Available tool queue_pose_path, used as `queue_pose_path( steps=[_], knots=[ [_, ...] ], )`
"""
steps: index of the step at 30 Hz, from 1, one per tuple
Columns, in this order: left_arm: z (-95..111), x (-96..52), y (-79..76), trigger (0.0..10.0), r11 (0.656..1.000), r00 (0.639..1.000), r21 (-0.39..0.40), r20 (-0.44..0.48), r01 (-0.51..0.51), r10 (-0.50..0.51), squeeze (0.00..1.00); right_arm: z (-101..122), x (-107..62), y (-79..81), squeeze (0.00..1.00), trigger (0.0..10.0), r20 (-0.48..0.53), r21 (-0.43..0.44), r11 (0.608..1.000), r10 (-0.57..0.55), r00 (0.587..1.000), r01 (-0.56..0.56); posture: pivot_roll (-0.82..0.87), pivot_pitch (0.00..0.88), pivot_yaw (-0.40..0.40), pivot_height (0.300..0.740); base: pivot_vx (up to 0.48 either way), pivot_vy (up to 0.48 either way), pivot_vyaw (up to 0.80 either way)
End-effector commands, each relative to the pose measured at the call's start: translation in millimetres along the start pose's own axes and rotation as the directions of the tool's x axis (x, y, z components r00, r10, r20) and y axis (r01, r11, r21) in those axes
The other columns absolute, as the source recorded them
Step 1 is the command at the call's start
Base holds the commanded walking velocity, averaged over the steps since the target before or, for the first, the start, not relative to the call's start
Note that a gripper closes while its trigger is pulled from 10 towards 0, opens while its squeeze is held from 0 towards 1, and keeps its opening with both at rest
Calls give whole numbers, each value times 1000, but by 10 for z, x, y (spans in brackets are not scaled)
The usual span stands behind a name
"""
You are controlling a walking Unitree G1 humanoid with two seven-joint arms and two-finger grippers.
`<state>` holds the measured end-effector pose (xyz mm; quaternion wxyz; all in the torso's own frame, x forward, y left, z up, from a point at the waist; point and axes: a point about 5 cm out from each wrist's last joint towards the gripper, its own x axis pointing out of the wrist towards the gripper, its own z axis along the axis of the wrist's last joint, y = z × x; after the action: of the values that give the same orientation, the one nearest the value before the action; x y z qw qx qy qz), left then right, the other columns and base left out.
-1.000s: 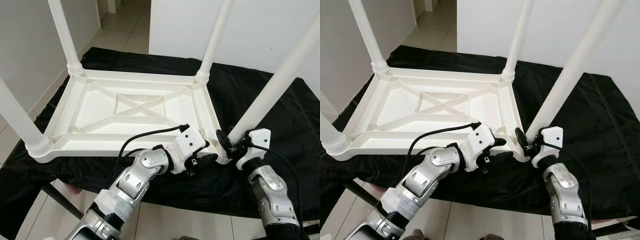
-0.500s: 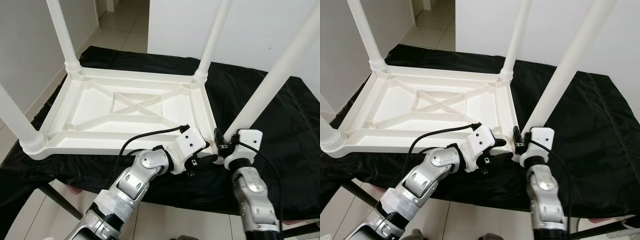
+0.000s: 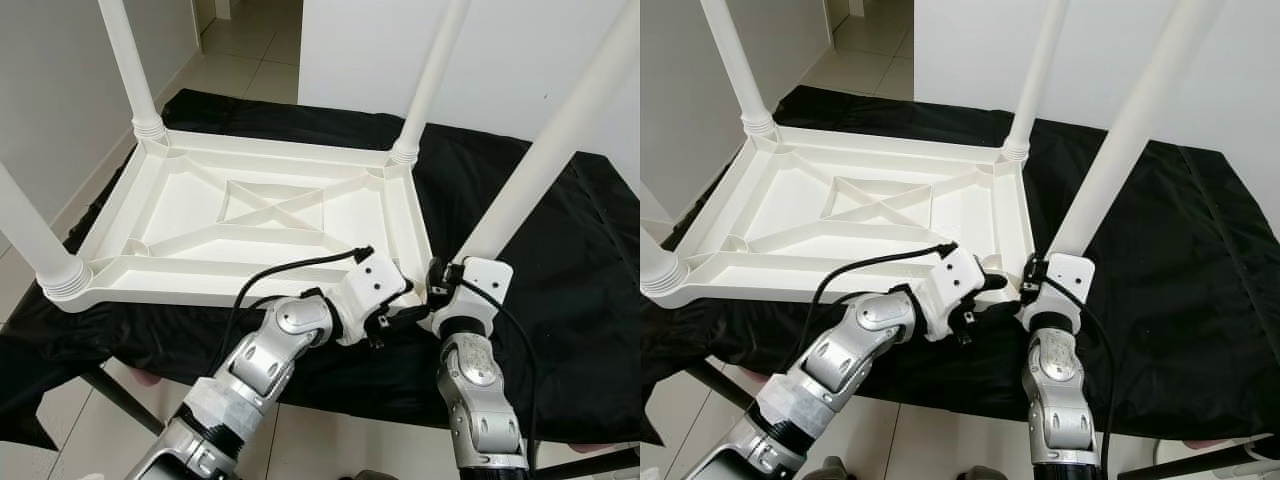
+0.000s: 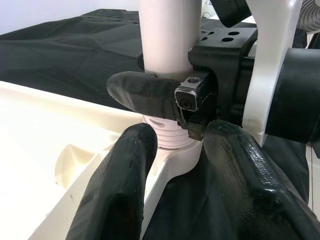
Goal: Building children table
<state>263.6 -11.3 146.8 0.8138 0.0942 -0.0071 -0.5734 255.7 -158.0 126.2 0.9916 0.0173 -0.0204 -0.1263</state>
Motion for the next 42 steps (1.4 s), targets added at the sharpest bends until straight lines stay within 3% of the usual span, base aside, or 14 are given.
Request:
queue_pose_path(
  steps=[1, 13, 14, 19, 24, 29, 31, 33, 35, 36, 37, 38, 41, 42],
  knots=[
    [1, 1, 12, 10000, 1000, 1000, 11, -2, 17, -17, 0, -60, -71, 6, 1000, 10000, -37, 19, 1000, -12, 999, 13, 24, 0, -73, 740, 0, 0, 0],
    [-18, -18, 15, 10000, 1000, 1000, 13, -11, 10, -9, 0, -21, -33, -248, 1000, 10000, -11, -18, 995, 102, 995, -102, 24, 0, -74, 740, 0, 0, 0],
    [-22, -22, 23, 10000, 1000, 1000, 13, -13, 8, -7, 0, -8, -18, -297, 0, 10000, -4, -29, 987, 155, 988, -155, 24, 0, -75, 740, 0, 0, 0],
    [-23, -33, 41, 10000, 1000, 1000, 13, -15, 1, -1, 0, 8, 15, -405, 0, 10000, 5, -77, 949, 307, 952, -305, 22, 0, -67, 740, 0, 0, 0],
    [-18, -41, 61, 10000, 1000, 1000, 19, -20, -7, 7, 0, -18, 57, -505, 0, 10000, -18, -112, 856, 506, 863, -504, 26, 0, -63, 740, 0, 0, 0],
    [-15, -54, 70, 10000, 1000, 1000, 19, -21, -5, 5, 0, -52, 108, -516, 0, 10000, -49, -110, 807, 579, 814, -581, 35, 0, -61, 740, 0, 0, 0],
    [-15, -54, 70, 10000, 1000, 1000, 19, -21, -5, 5, 0, -52, 108, -516, 0, 10000, -49, -110, 807, 579, 814, -581, 35, 0, -61, 740, 0, 0, 0],
    [-18, -76, 69, 10000, 1000, 1000, 15, -25, 6, -6, 0, -68, 177, -501, 0, 9765, -82, -104, 752, 646, 759, -651, 43, 0, -64, 740, 0, 0, 0],
    [-27, -89, 60, 10000, 1000, 999, 5, -30, 19, -19, 0, -65, 209, -494, 0, 9765, -90, -116, 734, 663, 743, -669, 46, 0, -64, 740, 0, 0, 0],
    [-35, -105, 48, 10000, 999, 999, 7, -33, 32, -32, 0, -69, 231, -485, 0, 7490, -103, -120, 718, 678, 728, -686, 51, 0, -66, 740, 0, 0, 0],
    [-35, -105, 48, 10000, 999, 999, 7, -33, 32, -32, 0, -69, 231, -485, 0, 7490, -103, -120, 718, 678, 728, -686, 51, 0, -66, 740, 0, 0, 0],
    [-43, -119, 30, 10000, 999, 998, 4, -35, 49, -48, 0, -73, 249, -487, 0, 5686, -109, -133, 704, 690, 716, -698, 51, 0, -66, 740, 0, 0, 0],
    [-55, -145, -2, 10000, 997, 996, 4, -35, 77, -77, 0, -85, 268, -493, 0, 5294, -115, -136, 680, 711, 693, -720, 53, 0, -68, 740, 0, 0, 0],
    [-96, -190, -29, 10000, 995, 993, 9, -56, 104, -104, 0, -111, 281, -511, 0, 0, -125, -121, 670, 721, 681, -732, 63, 0, -77, 740, 0, 0, 0]
  ],
)
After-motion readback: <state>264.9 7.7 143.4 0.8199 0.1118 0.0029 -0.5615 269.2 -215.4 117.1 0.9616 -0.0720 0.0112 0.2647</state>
